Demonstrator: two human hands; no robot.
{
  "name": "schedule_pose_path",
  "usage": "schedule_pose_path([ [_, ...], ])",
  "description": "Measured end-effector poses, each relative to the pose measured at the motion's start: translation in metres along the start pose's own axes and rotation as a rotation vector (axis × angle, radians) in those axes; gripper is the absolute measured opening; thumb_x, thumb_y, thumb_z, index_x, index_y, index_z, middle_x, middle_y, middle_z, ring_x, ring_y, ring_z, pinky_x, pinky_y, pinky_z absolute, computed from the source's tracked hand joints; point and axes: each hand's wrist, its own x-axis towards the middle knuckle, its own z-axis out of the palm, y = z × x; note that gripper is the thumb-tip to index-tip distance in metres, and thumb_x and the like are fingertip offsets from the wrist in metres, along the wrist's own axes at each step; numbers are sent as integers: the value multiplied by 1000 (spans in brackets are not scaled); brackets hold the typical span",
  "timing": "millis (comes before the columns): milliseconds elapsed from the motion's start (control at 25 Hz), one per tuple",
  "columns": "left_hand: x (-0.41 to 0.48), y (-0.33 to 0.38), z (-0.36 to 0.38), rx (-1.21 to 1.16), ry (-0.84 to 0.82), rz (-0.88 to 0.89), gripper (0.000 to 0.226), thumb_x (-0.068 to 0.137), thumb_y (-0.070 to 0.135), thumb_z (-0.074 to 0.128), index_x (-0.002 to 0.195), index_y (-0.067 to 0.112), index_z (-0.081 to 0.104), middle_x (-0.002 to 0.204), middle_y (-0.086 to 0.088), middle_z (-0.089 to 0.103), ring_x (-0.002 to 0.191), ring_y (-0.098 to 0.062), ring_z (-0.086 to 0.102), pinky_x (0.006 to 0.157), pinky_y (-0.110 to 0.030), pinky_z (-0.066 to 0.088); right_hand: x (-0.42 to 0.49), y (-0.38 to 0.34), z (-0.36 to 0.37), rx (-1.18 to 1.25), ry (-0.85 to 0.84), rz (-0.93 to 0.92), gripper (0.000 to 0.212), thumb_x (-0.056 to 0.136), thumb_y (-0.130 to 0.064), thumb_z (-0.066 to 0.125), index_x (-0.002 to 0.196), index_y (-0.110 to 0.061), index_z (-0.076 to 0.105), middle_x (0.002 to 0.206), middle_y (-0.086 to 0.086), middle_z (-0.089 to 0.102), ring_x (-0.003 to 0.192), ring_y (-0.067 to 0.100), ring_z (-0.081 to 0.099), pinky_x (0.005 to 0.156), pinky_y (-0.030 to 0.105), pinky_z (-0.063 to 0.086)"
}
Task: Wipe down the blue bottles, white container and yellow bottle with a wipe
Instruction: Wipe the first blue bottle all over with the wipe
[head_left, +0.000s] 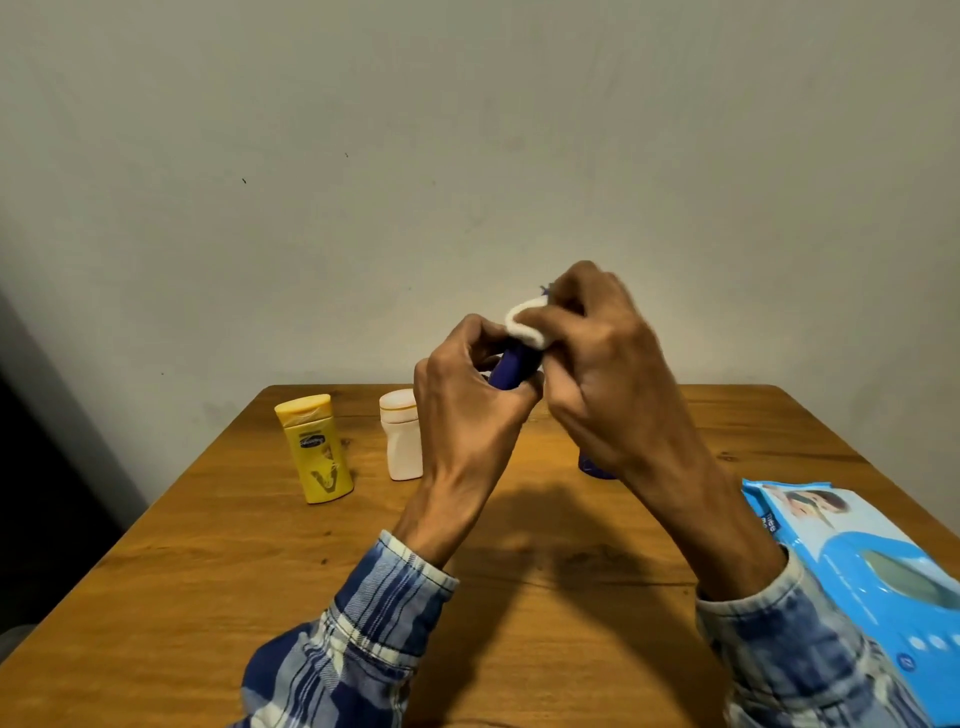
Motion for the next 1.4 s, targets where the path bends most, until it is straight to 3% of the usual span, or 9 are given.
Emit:
schedule_pose_path([
  [160,5,-5,-5,-80,-22,-158,43,75,11,89,112,10,67,101,0,76,90,-10,74,81,-26,61,2,22,-16,286,59,110,24,88,0,63,94,-19,77,90,-1,58,82,11,56,69,18,47],
  [280,13,-8,-15,-377,-121,-365,50,78,7,85,123,9,62,110,-8,76,98,-18,75,87,-34,62,5,34,-19,577,248,336,24,91,2,64,105,-13,76,102,2,67,95,12,64,76,23,55],
  [400,13,-2,-13,-566,-261,-463,45,84,2,77,127,4,63,112,-10,77,102,-19,74,84,-31,62,3,24,-4,871,215,428,29,93,5,62,112,-15,72,112,5,72,103,15,68,83,26,57],
  [640,15,-4,-11,-686,-320,-523,39,89,1,71,127,5,65,116,-9,77,107,-20,74,83,-31,61,0,31,-1,900,111,406,21,95,6,58,99,-11,69,99,0,73,93,14,69,76,26,58],
  [760,13,-1,-9,-641,-308,-501,38,88,2,73,125,4,67,113,-8,78,102,-17,75,78,-28,61,1,29,0,756,150,302,25,95,6,59,103,-15,70,104,0,71,98,16,68,77,27,59],
  [960,14,-6,-14,-565,-160,-435,44,81,4,80,123,5,70,112,-6,78,105,-22,74,82,-31,62,-1,24,2,289,75,20,25,87,5,64,107,-7,73,106,7,62,97,8,59,84,11,49],
  [1120,11,-5,-11,-448,-154,-324,34,80,-3,80,110,11,76,101,-2,80,97,-19,76,84,-34,62,-3,3,8,-28,-43,-90,29,86,-3,67,114,-6,68,119,13,55,109,24,53,85,32,56],
  [1240,10,-10,-10,-372,-140,-269,29,81,-10,73,104,8,77,94,-6,79,91,-25,77,84,-49,63,-5,-6,8,-158,-169,-217,18,85,-10,67,103,-9,71,114,10,56,106,23,50,81,34,56],
  [1400,8,-1,-10,-412,-133,-254,40,80,4,84,118,11,73,106,-1,79,99,-18,76,85,-32,62,-2,13,1,-34,114,-52,36,91,-13,46,117,-5,69,113,15,57,104,26,56,85,28,54],
])
